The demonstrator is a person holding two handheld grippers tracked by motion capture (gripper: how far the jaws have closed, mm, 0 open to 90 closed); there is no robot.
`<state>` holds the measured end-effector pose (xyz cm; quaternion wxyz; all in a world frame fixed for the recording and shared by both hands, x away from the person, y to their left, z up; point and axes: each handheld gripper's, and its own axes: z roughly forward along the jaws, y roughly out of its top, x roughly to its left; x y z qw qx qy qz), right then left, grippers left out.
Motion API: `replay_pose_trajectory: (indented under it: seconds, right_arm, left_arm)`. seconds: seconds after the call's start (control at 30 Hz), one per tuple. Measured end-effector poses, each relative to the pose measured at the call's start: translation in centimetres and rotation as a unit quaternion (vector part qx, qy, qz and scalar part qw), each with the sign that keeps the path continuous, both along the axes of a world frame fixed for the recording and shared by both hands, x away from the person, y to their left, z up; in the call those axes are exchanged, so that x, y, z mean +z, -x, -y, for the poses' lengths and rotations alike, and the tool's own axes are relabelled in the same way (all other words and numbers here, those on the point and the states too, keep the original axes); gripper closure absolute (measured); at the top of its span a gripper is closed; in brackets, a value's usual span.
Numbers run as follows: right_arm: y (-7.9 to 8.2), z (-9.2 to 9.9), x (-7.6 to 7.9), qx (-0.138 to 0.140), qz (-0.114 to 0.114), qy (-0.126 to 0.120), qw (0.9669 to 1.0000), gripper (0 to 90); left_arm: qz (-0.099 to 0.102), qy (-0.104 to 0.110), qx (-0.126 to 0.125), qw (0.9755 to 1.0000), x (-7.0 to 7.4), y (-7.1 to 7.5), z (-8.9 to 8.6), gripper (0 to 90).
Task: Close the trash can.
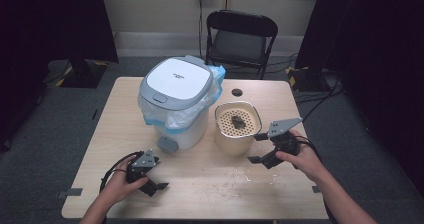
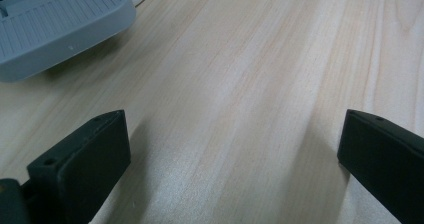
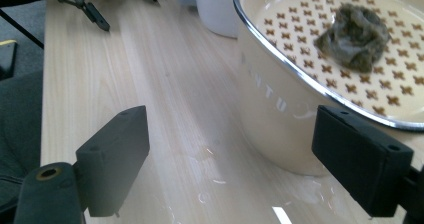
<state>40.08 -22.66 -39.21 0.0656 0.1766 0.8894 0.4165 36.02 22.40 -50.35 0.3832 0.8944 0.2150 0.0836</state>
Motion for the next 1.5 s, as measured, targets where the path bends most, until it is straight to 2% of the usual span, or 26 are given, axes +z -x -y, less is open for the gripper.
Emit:
replay_pose_trajectory:
  seconds: [0.27,0.5,0.97,1.13,1.43,1.5]
  right_arm:
    - [0.1,0.9,-1.1,-0.012,-0.005,0.002,0.9999,14.8]
    - [0.3,1.2,-2.4,-0.016,-0.01,0.013,0.9997,14.8]
    - [0.8,2.3,-4.5,-0.035,-0.015,0.01,0.9992,14.8]
    - [1.0,2.8,-5.2,-0.041,-0.021,0.001,0.999,14.8]
    - [1.4,3.6,-6.0,-0.052,-0.025,-0.006,0.9983,14.8]
    - [1.5,3.6,-6.0,-0.051,-0.024,-0.001,0.9984,14.8]
  left_arm:
    - [0.0,0.0,0.0,1.0,0.0,0.0,0.0,0.0]
    - [0.0,0.0,-0.001,1.0,0.0,0.0,0.0,0.0]
    - [-0.001,-0.002,-0.003,1.0,0.0,-0.1,0.0,0.0]
    - [-0.001,-0.002,-0.003,1.0,0.0,-0.1,0.0,0.0]
    - [-0.001,-0.002,-0.003,1.0,0.0,-0.1,0.0,0.0]
    - [-0.001,-0.002,-0.003,1.0,0.0,-0.1,0.0,0.0]
